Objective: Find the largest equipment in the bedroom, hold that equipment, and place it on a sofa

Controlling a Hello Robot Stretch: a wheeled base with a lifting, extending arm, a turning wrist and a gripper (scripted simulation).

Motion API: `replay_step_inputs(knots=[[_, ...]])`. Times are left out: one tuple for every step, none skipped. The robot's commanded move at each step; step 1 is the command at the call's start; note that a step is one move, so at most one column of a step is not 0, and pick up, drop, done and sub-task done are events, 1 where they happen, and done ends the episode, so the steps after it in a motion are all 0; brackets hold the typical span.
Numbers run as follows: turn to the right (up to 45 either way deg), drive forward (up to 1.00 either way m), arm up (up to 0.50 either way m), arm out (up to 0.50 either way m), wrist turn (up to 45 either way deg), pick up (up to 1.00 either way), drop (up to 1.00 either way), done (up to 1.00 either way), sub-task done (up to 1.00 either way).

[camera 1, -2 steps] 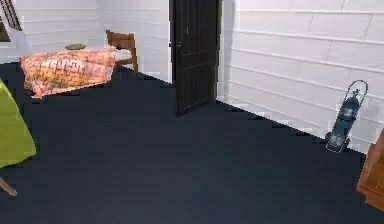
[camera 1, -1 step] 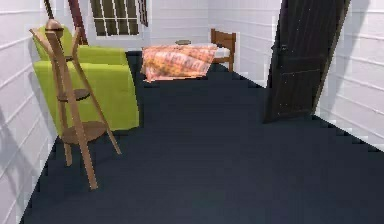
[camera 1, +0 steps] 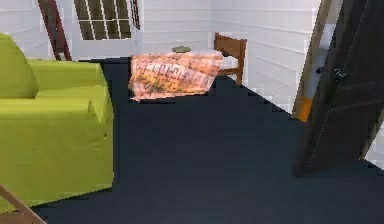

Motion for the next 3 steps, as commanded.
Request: replay_step_inputs(knots=[[0.0,1.00,0.00,0.00,0.0,0.00,0.00,0.00,0.00],[-6.0,0.00,0.00,0.00,0.0,0.00,0.00,0.00,0.00],[0.0,0.30,0.00,0.00,0.0,0.00,0.00,0.00,0.00]])
